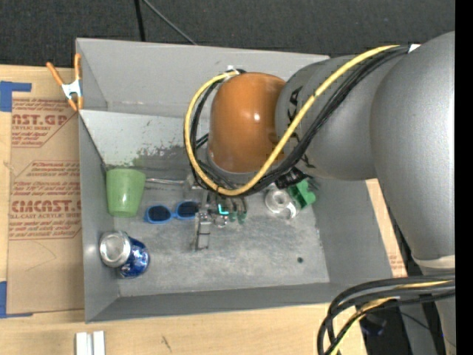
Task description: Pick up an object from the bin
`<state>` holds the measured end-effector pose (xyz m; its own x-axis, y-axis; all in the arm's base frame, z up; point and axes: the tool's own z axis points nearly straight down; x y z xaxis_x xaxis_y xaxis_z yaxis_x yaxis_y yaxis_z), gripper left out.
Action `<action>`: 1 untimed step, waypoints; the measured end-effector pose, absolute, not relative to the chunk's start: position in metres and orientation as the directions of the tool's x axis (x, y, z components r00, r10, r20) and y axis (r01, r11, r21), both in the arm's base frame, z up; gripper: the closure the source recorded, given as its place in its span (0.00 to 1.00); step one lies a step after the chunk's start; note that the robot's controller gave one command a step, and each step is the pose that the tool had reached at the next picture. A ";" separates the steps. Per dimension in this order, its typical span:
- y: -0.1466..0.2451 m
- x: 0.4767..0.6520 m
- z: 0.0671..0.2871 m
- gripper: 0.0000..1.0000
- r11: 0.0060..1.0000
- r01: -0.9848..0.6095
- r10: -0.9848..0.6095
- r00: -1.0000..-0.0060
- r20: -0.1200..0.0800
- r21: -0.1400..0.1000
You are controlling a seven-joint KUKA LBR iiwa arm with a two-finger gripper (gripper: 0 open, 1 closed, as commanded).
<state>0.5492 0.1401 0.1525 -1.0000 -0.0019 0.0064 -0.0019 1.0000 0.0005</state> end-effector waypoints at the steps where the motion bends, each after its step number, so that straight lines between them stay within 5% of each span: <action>1: 0.151 0.560 0.079 0.00 0.999 0.045 0.045 -0.999 0.006 0.000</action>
Offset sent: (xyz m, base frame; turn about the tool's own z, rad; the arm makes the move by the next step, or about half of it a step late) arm 0.0132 0.0102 -0.0689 0.0480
